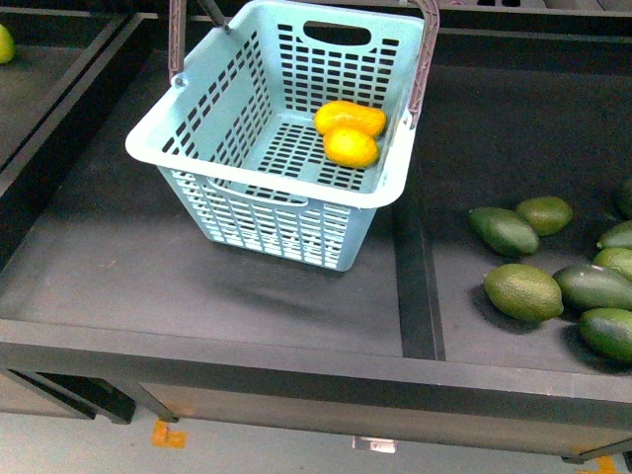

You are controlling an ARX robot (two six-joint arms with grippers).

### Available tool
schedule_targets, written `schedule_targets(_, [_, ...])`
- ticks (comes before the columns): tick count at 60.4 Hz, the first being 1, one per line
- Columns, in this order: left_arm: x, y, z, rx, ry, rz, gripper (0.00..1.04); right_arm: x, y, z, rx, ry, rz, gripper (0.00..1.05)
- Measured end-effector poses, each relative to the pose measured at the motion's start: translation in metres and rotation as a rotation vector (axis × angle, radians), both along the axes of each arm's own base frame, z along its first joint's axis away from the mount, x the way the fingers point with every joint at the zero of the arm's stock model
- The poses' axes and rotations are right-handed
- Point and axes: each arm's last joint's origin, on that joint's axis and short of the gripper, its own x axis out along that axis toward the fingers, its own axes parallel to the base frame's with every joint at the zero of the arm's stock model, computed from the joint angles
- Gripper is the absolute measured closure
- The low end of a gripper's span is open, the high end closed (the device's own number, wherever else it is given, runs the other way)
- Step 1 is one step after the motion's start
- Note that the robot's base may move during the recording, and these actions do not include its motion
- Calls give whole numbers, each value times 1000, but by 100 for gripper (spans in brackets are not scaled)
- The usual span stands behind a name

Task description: Pick lemon and mango into basket

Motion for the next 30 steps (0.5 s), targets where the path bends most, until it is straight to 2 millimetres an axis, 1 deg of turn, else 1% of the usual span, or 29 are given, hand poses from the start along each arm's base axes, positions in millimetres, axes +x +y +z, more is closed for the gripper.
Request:
schedule_targets(1, [-8, 3, -10, 21, 29, -6, 101, 0, 0, 0, 0, 0, 0, 9])
schedule_targets(3, [-17, 7, -16, 37, 43, -13, 101, 0, 0, 0, 0, 0, -1, 9])
schedule_targets(11, [-44, 21, -14, 46, -8, -8, 101, 0, 0, 0, 0, 0, -1, 9])
schedule_targets(17, [-63, 31, -22, 50, -1, 2, 101, 0, 0, 0, 0, 0, 0, 9])
schedule_targets(30, [-91, 40, -30, 54, 0, -6, 101, 0, 0, 0, 0, 0, -1, 9])
